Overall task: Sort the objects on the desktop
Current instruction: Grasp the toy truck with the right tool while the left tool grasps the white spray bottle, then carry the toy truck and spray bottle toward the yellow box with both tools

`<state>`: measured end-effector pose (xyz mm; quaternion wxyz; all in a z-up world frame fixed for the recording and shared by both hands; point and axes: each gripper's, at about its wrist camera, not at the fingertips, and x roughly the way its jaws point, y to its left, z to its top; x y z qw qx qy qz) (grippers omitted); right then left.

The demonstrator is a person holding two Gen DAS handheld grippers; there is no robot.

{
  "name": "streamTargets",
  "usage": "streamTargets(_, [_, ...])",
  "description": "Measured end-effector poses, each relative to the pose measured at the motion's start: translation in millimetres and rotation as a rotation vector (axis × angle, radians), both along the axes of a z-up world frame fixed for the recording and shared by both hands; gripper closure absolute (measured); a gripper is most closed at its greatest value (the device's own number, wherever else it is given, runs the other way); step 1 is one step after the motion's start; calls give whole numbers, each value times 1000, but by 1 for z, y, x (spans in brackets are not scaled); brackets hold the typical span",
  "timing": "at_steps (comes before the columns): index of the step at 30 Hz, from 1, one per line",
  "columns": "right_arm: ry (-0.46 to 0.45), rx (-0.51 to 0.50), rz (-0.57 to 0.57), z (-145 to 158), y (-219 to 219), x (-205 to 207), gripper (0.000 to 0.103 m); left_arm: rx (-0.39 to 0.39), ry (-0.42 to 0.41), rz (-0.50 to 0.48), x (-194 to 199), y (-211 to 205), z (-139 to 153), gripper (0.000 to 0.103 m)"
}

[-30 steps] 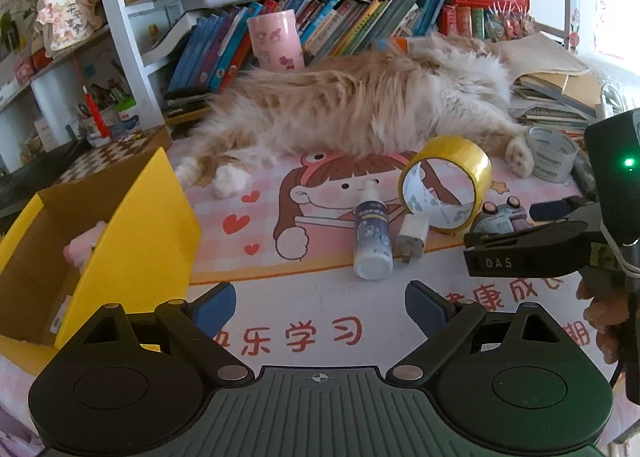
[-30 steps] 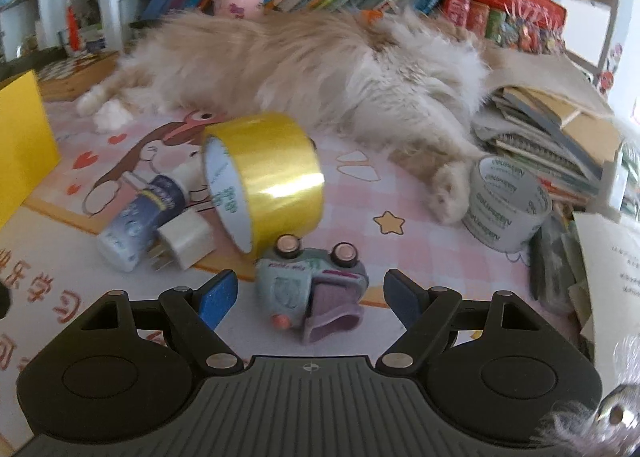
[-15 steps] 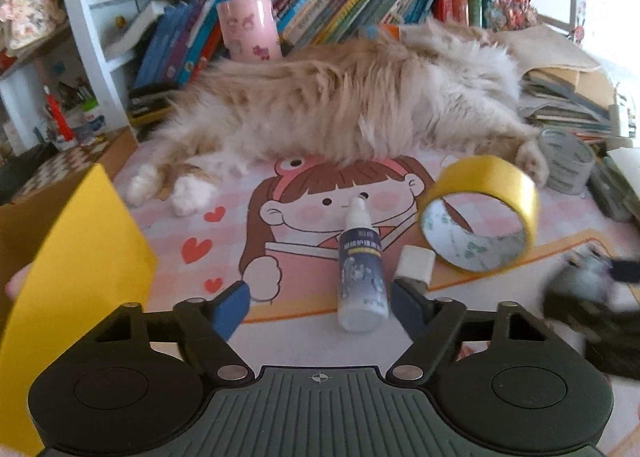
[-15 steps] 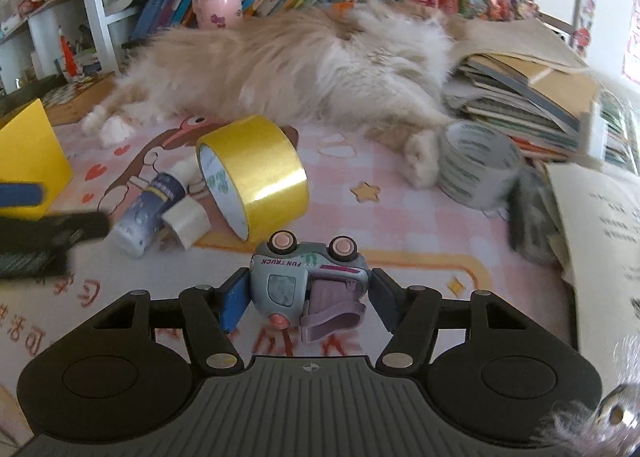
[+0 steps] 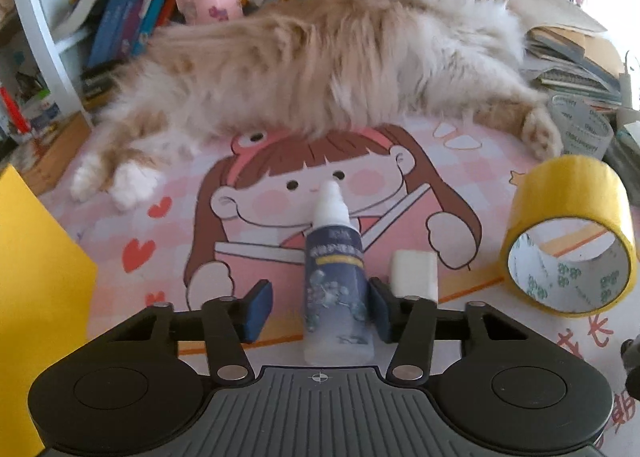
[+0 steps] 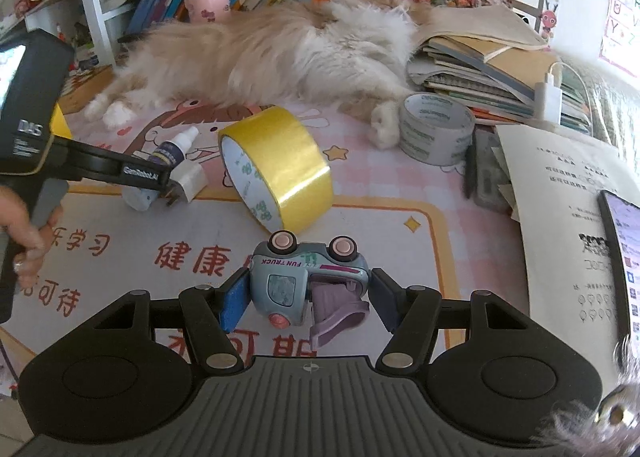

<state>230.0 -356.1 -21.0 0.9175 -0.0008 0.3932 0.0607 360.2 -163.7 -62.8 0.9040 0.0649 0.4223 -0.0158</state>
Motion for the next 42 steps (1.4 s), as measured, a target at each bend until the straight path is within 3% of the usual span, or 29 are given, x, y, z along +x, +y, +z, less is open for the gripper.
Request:
streamTargets(1, [0, -4, -3, 0, -1, -1, 43, -6, -2, -2, 0, 1, 0, 56])
streamTargets(3, [1, -5, -9, 0, -2, -1, 43, -31, -2, -17, -2, 3, -1, 68])
streamTargets(6, [3, -4, -18, 0, -2, -1, 43, -41, -2, -23, -3, 3, 0, 71])
streamTargets(28, [-32, 13, 4, 16, 23, -13, 43, -263, -81, 77, -76, 55, 54, 72])
streamTargets(42, [-43, 18, 11, 24, 47, -35, 43, -289, -109, 82, -126, 80, 65, 72])
